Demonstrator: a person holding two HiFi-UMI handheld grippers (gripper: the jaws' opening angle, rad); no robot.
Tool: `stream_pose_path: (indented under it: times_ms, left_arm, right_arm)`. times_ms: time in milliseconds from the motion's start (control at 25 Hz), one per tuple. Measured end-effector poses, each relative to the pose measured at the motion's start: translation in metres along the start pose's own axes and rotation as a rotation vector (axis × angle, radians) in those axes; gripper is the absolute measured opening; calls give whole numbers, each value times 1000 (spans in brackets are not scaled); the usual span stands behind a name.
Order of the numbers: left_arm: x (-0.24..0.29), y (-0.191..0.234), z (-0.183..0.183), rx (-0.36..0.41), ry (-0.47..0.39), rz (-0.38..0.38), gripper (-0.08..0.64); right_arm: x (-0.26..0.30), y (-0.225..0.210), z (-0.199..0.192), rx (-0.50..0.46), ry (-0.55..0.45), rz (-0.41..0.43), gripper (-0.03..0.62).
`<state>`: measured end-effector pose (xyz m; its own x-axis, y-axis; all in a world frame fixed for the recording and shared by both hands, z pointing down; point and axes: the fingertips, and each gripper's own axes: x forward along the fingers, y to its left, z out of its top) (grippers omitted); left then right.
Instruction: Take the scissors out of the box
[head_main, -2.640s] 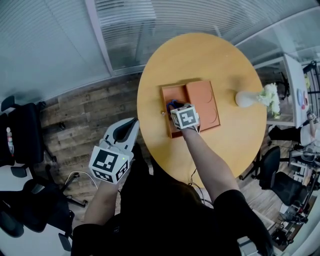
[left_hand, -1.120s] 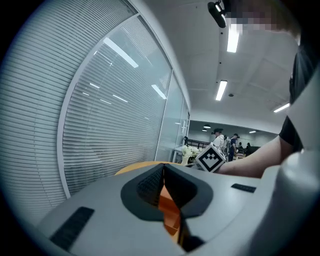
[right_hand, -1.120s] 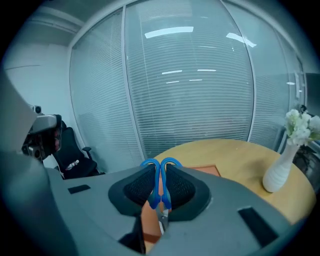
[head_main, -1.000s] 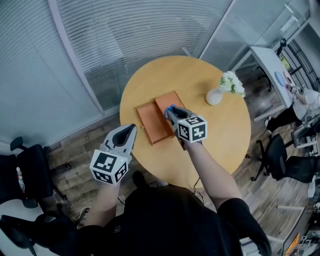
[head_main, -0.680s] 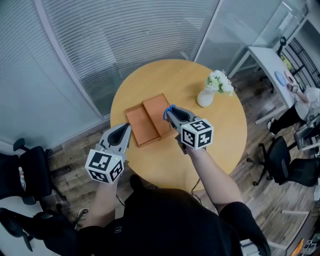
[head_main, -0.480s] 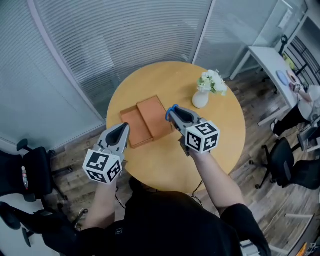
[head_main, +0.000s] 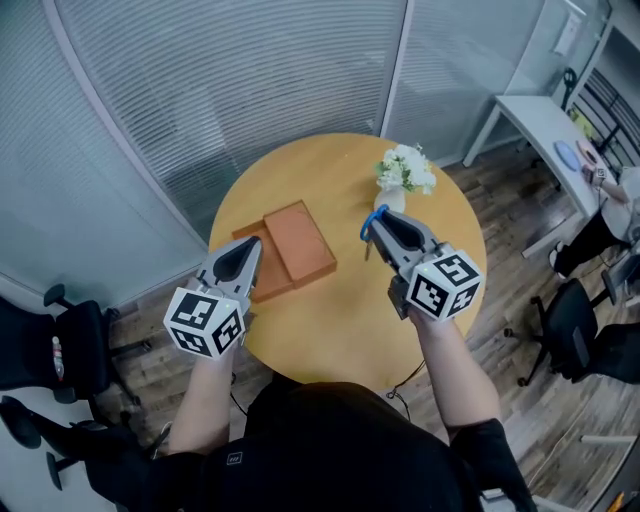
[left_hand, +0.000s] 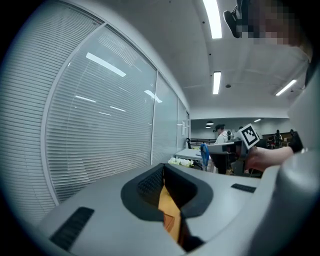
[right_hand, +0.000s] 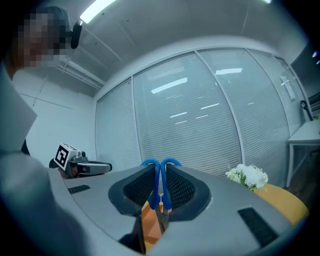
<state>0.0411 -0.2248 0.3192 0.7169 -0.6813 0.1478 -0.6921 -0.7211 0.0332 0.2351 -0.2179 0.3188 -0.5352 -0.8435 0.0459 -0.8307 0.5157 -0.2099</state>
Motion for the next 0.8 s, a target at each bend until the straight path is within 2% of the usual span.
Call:
stream_pose_path:
  times_ms: [360,560,680,800]
  left_arm:
    - [6,21,30,70,-2,-52,14]
    - [2,31,38,73,-26,-57,14]
    - [-4,40,35,77,-39,-35,14]
    - [-9,42,29,90,-41,-15,14]
  right_arm:
    - [-39,2,56,-11,-149,-64,83]
    - [-55,2,61,0,-202,-111,83]
    - [-67,-3,57,42,-242,-144,83]
    - [-78,-8,53,38,-251,-172,83]
